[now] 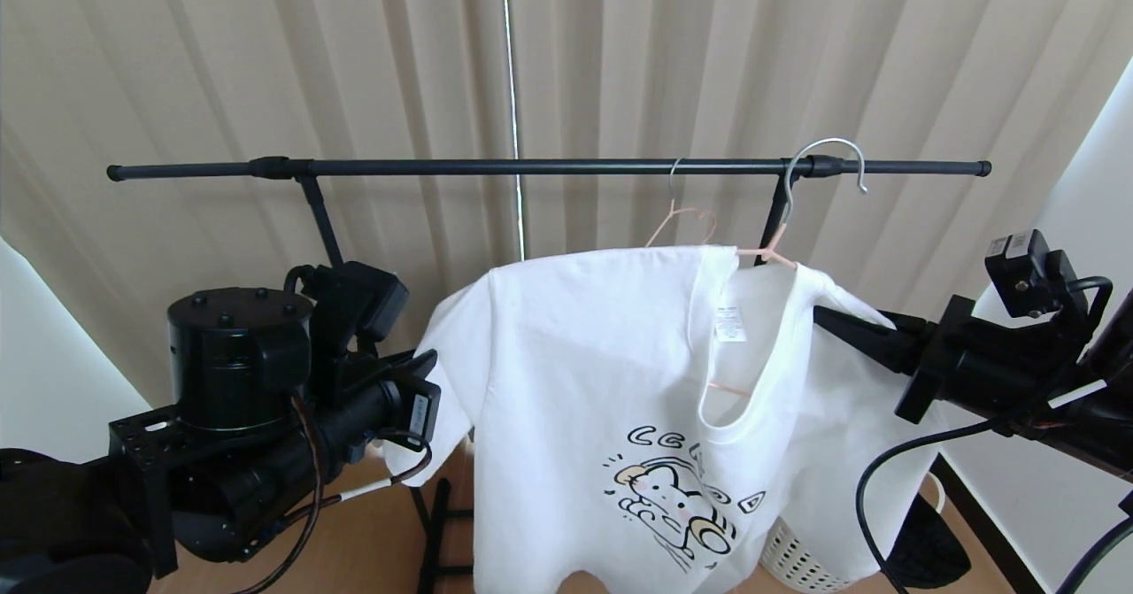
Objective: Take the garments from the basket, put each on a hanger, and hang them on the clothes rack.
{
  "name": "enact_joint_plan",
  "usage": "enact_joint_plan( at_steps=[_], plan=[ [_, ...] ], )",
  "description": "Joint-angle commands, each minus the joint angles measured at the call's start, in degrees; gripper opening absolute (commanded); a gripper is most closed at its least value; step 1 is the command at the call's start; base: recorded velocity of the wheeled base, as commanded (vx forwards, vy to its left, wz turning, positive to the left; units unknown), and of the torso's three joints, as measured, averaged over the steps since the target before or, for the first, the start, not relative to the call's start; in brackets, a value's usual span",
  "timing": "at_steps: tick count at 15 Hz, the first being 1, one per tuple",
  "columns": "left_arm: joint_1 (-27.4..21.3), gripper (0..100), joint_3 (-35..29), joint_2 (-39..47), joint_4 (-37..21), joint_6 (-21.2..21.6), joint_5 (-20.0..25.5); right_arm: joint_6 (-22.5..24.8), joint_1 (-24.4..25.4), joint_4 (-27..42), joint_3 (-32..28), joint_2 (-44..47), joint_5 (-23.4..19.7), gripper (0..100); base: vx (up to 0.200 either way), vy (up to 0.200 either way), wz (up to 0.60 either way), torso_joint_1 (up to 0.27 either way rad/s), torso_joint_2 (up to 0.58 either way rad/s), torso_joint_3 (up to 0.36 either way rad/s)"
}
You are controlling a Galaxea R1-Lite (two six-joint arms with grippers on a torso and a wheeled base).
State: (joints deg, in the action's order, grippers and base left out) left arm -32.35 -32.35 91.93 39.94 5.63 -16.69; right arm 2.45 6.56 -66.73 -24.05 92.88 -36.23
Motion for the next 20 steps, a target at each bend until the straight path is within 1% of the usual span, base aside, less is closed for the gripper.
enact_joint_plan(
  at_steps=[1, 7, 11, 14, 17, 20],
  plan=[
    [0.80, 0, 0.98, -1.23, 0.05, -0.62, -0.01, 0.01, -0.05, 0.02, -0.03, 0.20, -0.33, 0, 0.000, 0.000, 0.00, 0.000, 0.00, 0.000],
    [3.35, 0, 3.17, -1.58, -0.03, -1.59, -0.01, -0.17, -0.23, 0.02, -0.03, 0.20, -0.68, 0, 0.000, 0.000, 0.00, 0.000, 0.00, 0.000],
    [4.76, 0, 3.79, -1.31, -0.03, -3.35, 0.08, -0.25, -0.32, -0.07, -0.03, 0.20, -0.68, 0, 0.000, 0.000, 0.00, 0.000, 0.00, 0.000],
    [4.93, 0, 4.58, -1.31, -0.03, -4.49, 0.08, -0.25, -0.32, -0.07, -0.03, 0.20, -0.77, 0, 0.000, 0.000, 0.00, 0.000, 0.00, 0.000],
    [6.34, 0, 6.07, -1.14, 0.05, -4.58, 0.08, -0.34, -0.41, -0.07, -0.12, 0.11, -0.77, 0, 0.000, 0.000, 0.00, 0.000, 0.00, 0.000],
    [6.87, 0, 6.07, -1.14, 0.05, -6.95, 0.08, -0.69, -0.93, -0.07, -0.21, 0.11, -1.04, 0, 0.000, 0.000, 0.00, 0.000, 0.00, 0.000]
  ],
)
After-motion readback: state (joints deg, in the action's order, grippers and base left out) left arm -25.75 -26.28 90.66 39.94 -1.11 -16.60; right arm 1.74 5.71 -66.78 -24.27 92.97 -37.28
